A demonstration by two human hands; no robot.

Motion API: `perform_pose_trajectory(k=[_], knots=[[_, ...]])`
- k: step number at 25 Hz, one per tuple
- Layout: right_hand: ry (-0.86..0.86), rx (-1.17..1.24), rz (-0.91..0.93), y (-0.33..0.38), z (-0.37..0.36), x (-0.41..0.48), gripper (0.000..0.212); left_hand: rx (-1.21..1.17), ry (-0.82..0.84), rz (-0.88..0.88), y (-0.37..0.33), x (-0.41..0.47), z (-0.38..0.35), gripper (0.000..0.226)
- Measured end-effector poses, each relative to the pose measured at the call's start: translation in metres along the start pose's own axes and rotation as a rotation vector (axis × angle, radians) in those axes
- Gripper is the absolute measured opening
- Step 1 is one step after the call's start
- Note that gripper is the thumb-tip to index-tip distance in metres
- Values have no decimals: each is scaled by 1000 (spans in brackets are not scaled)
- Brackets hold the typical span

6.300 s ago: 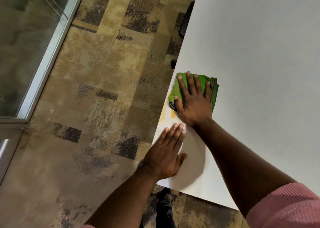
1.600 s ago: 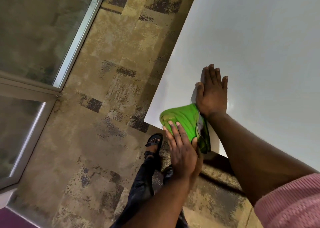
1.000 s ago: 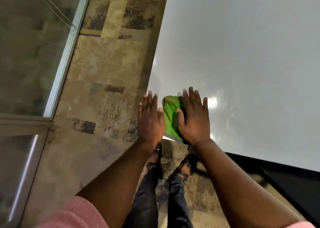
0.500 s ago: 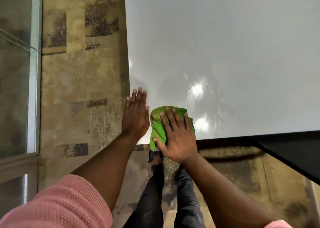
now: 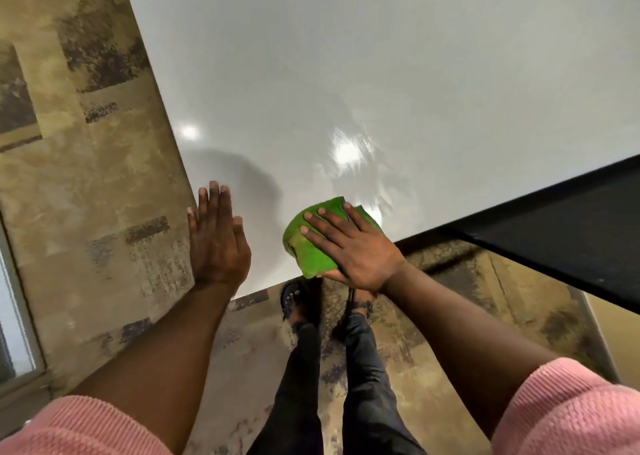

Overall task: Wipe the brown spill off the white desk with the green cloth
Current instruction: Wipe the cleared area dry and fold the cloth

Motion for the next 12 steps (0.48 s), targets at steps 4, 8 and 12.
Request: perform_pose_trajectory(k=[4,8,12], knots=[[3,60,-154,-39,1,-23,98,16,24,14,-2,0,-1,56],[-16,83,-406,-80,5,-37,86,61,28,21,-4,0,-2,57],[-17,95,-485,-85,3,-34,81,66,20,23,-4,0,-3,57]])
Point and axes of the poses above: each hand's wrist, its own x-axis towards the middle knuckle, its own z-axis out of the back of the hand, y = z × x, the point moved 6 cm from there along x, towards the middle knuckle, and after that the axes turned 4 degrees about y, right-handed, at the moved point
